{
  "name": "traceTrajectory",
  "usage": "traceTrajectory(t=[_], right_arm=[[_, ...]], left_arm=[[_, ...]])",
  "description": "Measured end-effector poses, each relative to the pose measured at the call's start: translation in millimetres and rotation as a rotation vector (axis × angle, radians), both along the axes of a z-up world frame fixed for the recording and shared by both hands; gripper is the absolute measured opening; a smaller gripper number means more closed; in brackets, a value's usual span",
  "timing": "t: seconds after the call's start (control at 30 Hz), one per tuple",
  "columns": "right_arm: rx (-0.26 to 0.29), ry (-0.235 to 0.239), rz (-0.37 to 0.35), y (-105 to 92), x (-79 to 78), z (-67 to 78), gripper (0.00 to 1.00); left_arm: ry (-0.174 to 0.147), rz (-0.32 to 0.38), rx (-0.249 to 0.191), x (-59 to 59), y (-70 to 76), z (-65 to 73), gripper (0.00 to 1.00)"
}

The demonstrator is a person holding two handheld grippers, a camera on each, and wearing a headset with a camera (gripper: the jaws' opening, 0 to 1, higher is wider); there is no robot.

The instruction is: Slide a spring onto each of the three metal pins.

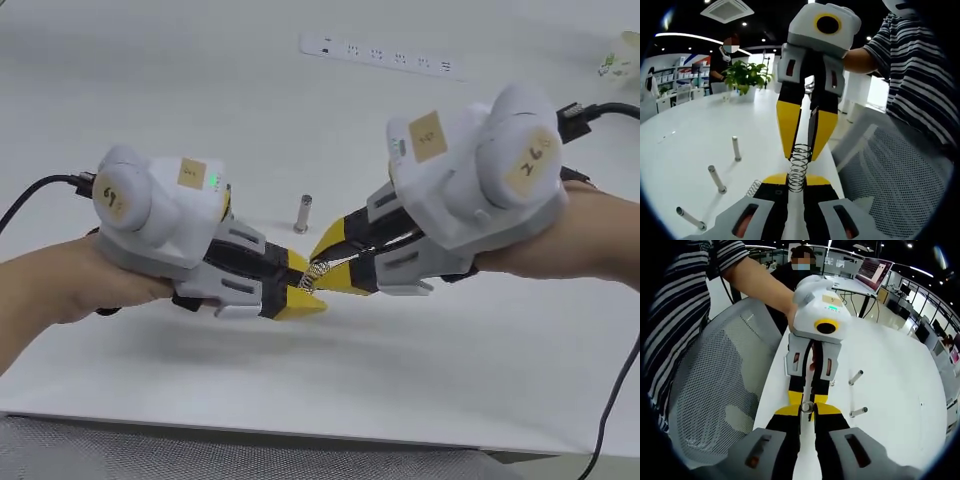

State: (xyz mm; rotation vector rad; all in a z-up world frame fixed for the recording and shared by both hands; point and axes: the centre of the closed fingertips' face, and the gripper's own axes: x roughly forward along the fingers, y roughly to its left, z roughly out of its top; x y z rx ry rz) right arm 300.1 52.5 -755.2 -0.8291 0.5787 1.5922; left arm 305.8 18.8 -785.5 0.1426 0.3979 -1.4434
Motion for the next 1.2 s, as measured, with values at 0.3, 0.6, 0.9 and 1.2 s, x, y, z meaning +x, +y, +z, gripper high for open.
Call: traceTrajectory(t=[0.3, 0.6, 0.9, 1.2], right_arm=[[-0.001, 0.000, 0.001, 2.0, 0.0, -0.9, 0.07], [0.010, 0.010, 0.000, 8.3, -1.8, 2.5, 0.07], [0.019, 0.017, -0.001, 10.9, -3.0, 1.9, 0.07], [0.032, 0.020, -0.005, 10.6, -4.8, 1.2, 0.07]], left_arm=[[-0.009, -0.002, 0.007, 0.3, -0.4, -0.3, 0.02], [-0.012, -0.004, 0.001, 0.5, -2.1, 1.1, 0.02], [-0.013, -0.009, 0.002, -2.5, -2.0, 1.2, 0.02], [-0.022, -0.016, 0.015, -5.7, -1.5, 0.7, 0.02]])
